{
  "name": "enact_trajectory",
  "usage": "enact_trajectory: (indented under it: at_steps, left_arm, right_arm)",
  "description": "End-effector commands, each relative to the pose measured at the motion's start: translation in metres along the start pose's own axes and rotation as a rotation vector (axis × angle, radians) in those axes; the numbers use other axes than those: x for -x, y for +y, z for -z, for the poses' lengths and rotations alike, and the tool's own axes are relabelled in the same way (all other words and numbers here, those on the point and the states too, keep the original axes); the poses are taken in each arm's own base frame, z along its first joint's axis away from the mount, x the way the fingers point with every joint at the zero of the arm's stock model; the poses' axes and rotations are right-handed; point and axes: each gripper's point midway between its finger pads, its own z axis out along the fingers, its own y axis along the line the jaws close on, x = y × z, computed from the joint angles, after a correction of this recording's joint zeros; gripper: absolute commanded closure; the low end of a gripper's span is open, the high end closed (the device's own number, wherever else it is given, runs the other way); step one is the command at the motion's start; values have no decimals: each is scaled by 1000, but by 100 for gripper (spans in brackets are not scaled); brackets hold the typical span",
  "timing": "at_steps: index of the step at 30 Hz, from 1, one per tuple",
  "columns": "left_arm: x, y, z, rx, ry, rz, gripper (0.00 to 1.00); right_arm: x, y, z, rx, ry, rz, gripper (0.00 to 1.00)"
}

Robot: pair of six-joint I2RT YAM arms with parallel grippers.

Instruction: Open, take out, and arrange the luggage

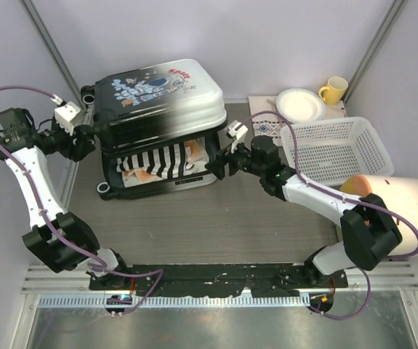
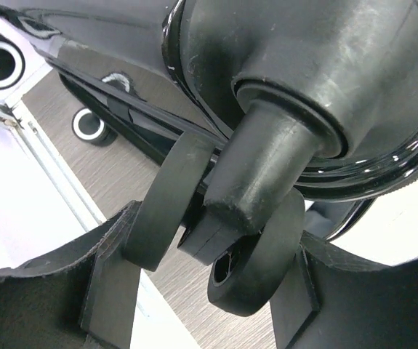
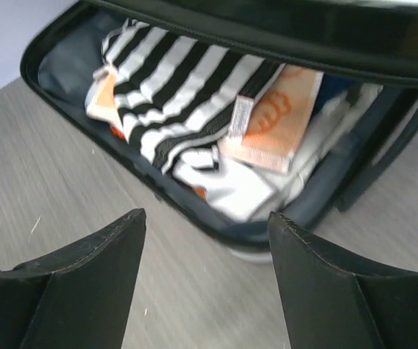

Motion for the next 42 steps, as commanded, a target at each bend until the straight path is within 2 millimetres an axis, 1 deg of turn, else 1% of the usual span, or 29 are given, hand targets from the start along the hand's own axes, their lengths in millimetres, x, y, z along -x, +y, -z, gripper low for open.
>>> enact_trajectory:
  at_steps: [1, 2, 3, 4, 5, 6, 7, 8, 12, 14, 15, 16, 17, 18, 19, 20, 21, 22, 23, 24, 25, 26, 27, 29, 31, 34, 36, 37, 42]
  left_arm:
    - [35, 23, 24, 122, -80, 187, 77]
    - [37, 21, 27, 127, -81, 206, 59]
    - [40, 21, 28, 142, -88, 261, 32]
    - [40, 21, 28, 157, -91, 301, 26]
    - [43, 22, 32, 179, -100, 320, 23]
    - [47, 24, 35, 197, -119, 325, 20]
    - [49, 21, 35, 196, -132, 389, 18]
    - [51, 22, 37, 208, -144, 415, 17]
    - [72, 21, 55, 232, -254, 521, 16]
    - [81, 5, 60, 203, -281, 463, 17]
    - [83, -15, 59, 129, -284, 434, 17]
    - [80, -30, 60, 129, -275, 357, 17]
    - [72, -32, 59, 148, -242, 226, 16]
    - [58, -40, 54, 160, -171, 168, 10]
    - [42, -47, 47, 150, -112, 122, 6]
    - [20, -63, 43, 77, -15, -22, 4]
    - [15, -71, 39, 26, 33, -87, 3]
    - [-6, -66, 35, 10, 127, -89, 3]
    - [-13, -64, 33, -2, 164, -98, 2]
    - [-19, -61, 31, -14, 195, -126, 2]
    - [-23, -53, 32, -8, 235, -140, 1]
    - [-34, -51, 28, -38, 274, -118, 0]
    - [-32, -48, 25, -53, 297, -143, 1]
    - [-47, -52, 20, -124, 389, -131, 1]
    - [-54, -50, 17, -139, 432, -133, 0]
    - [-76, -38, 5, -144, 501, -167, 0]
    - [-89, -33, -4, -169, 526, -180, 1]
    - [-93, -33, -8, -181, 527, -182, 1]
    - [-103, -24, -34, -222, 529, -195, 1]
  right_arm:
    - [108, 0, -17, -66, -316, 122, 26]
    - [129, 3, -18, -62, -355, 140, 25]
    - [137, 2, -21, -65, -367, 157, 25]
    - [137, -2, -30, -69, -361, 159, 25]
    - [156, -1, -32, -70, -395, 168, 25]
    - [163, -2, -36, -69, -407, 179, 24]
    - [160, -4, -47, -66, -401, 178, 24]
    - [181, -4, -47, -74, -446, 189, 24]
    - [202, -7, -72, -80, -480, 230, 24]
    - [207, -11, -82, -86, -481, 243, 24]
    - [209, -12, -83, -87, -482, 242, 24]
    - [205, -12, -85, -86, -464, 236, 23]
    - [207, -9, -81, -76, -460, 230, 23]
    - [203, -6, -79, -66, -445, 220, 23]
    - [187, -6, -79, -57, -389, 202, 23]
    - [180, -2, -76, -40, -362, 195, 23]
    - [181, 2, -67, -34, -349, 193, 22]
    - [159, 0, -65, -37, -282, 177, 22]
    - [150, -1, -61, -40, -255, 174, 22]
    - [153, 3, -48, -35, -254, 187, 21]
    - [131, 0, -46, -36, -186, 169, 20]
    - [127, -5, -39, -46, -167, 161, 19]
    - [121, -1, -34, -19, -141, 139, 18]
    - [103, -11, -18, -9, -70, 82, 18]
    - [84, -11, -6, 26, 2, -9, 18]
    - [69, -20, 8, 38, 46, -83, 18]
    - [67, -24, 16, 34, 53, -102, 18]
    - [60, -25, 18, 28, 75, -105, 18]
    - [58, -29, 21, 5, 92, -99, 18]
